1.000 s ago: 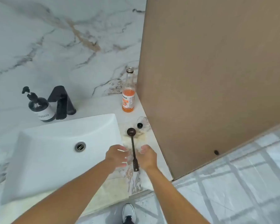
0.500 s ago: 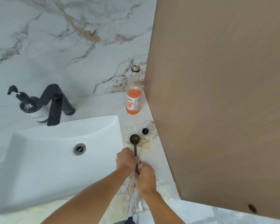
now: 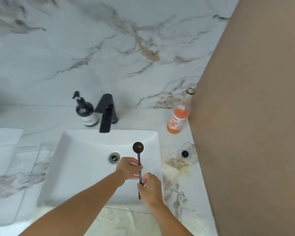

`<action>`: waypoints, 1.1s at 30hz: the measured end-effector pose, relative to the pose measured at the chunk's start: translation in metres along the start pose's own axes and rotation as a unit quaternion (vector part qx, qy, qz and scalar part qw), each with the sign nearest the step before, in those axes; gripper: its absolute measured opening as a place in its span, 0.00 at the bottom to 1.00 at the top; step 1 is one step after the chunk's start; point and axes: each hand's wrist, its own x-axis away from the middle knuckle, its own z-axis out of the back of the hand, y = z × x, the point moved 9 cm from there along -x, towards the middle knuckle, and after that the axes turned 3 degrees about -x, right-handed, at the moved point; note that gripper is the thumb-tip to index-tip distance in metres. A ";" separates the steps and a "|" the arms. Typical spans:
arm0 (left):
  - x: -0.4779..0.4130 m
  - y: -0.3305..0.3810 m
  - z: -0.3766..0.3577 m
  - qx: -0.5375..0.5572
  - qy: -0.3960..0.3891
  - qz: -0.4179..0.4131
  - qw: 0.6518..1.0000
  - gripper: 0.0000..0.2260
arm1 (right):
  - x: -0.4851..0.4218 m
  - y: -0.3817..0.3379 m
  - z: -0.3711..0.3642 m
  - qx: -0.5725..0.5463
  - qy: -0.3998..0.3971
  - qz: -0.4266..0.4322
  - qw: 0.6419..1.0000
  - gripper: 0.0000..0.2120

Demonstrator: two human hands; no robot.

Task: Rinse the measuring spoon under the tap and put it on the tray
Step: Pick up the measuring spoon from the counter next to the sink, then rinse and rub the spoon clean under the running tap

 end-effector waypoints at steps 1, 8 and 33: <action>0.000 -0.002 0.017 0.010 0.009 0.002 1.000 0.04 | -0.001 -0.012 -0.012 0.000 -0.011 0.007 1.000 0.04; 0.000 -0.018 0.102 0.065 0.037 -0.009 0.997 0.06 | -0.004 -0.068 -0.076 0.021 -0.061 0.044 0.997 0.02; -0.035 -0.007 0.122 0.102 -0.005 0.002 0.995 0.06 | -0.112 -0.256 -0.033 -0.448 -0.166 -0.119 0.870 0.09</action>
